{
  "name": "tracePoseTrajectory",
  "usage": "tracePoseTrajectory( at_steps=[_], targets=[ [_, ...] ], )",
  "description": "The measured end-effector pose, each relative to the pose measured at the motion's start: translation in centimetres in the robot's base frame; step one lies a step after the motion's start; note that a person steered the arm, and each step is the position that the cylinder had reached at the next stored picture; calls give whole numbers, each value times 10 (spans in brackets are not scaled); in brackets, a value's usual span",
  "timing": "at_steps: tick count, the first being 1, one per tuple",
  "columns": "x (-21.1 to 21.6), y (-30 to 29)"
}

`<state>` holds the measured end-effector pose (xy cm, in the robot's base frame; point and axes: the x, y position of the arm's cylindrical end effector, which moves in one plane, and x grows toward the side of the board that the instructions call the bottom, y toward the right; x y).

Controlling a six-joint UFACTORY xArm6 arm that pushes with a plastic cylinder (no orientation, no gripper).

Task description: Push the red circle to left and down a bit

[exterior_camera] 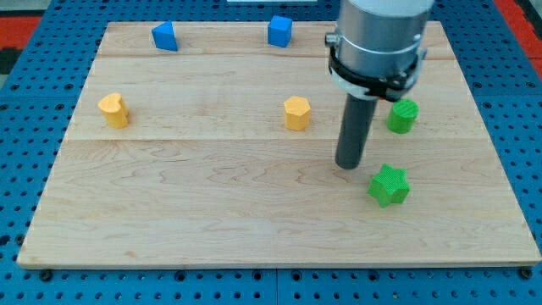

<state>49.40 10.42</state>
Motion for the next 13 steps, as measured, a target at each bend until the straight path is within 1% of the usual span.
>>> tracePoseTrajectory(
  at_steps=[1, 2, 3, 4, 5, 6, 7, 8, 9, 13],
  targets=[
    [14, 50],
    [11, 60],
    [-13, 80],
    [-26, 137],
    [-59, 190],
    [-113, 189],
    [-141, 147],
    [-149, 98],
    [-152, 69],
    [-158, -87]
  ],
)
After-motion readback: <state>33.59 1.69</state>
